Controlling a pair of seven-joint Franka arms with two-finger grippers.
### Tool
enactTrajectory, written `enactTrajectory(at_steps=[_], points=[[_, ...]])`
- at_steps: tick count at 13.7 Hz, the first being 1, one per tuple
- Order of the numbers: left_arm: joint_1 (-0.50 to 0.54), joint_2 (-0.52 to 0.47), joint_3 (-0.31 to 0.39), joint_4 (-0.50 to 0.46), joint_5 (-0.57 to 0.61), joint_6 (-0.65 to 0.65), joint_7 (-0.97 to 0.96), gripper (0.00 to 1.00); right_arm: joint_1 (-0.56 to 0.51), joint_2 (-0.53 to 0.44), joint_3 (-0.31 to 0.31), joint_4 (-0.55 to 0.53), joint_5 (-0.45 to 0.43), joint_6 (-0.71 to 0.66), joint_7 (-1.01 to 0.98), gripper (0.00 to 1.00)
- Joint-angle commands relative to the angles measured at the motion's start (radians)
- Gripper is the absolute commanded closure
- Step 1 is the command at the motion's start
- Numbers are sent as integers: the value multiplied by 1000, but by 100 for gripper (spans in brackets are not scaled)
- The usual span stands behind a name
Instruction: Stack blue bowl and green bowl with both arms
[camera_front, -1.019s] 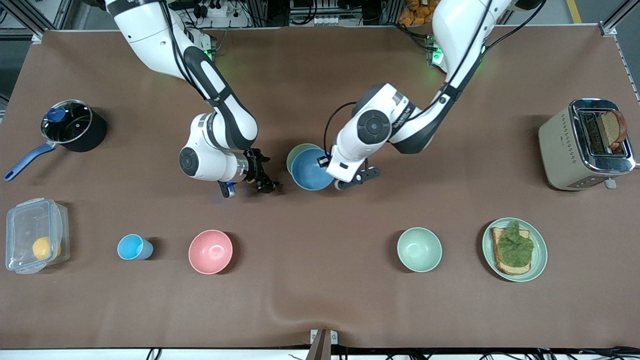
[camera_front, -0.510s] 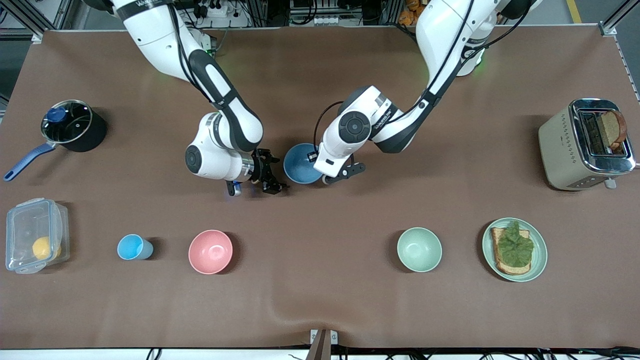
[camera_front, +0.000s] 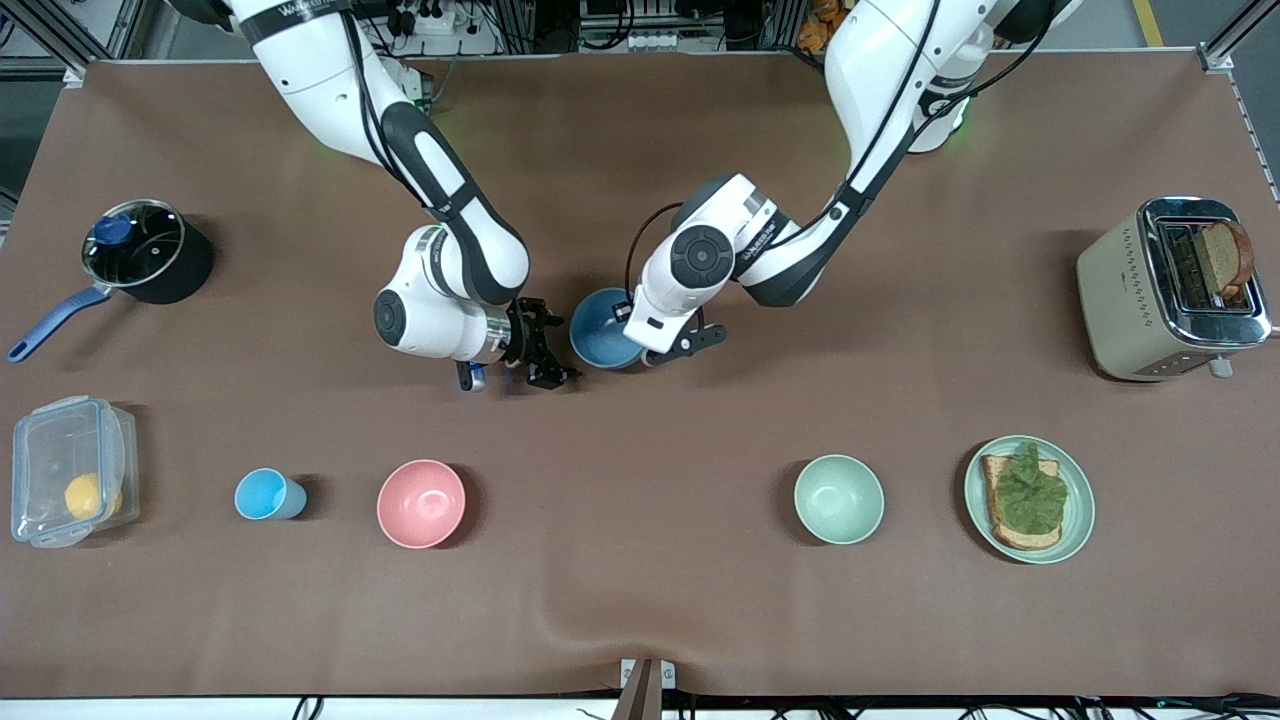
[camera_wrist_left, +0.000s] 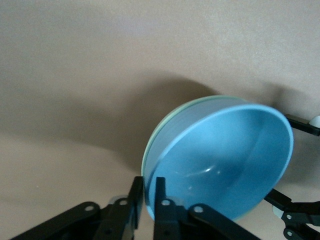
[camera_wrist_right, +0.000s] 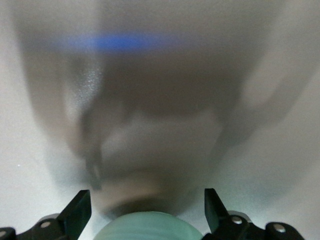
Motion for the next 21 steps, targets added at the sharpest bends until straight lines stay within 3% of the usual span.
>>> enactTrajectory(at_steps=[1,5,9,11,14,17,21], points=[[-18,2,6,14,-5,6,-5,0,1,9,1,12,40,6,-23,0],[6,-47,13,37,-5,-12,-5,0,1,9,1,10,40,4,-34,0],[128,-141,19,73,8,-121,0,0,-14,-1,-2,7,23,-13,-87,0],[201,-175,17,96,131,-176,0,0,-31,-7,-9,-2,18,-42,-179,0],[280,-208,16,107,258,-207,26,0,-41,-30,-69,3,-86,-149,-195,0],[363,-270,13,109,243,-233,128,0,-41,-60,-173,24,-212,-337,-195,0],[457,-334,5,149,225,-347,263,0,-41,-62,-250,82,-322,-477,-201,0]])
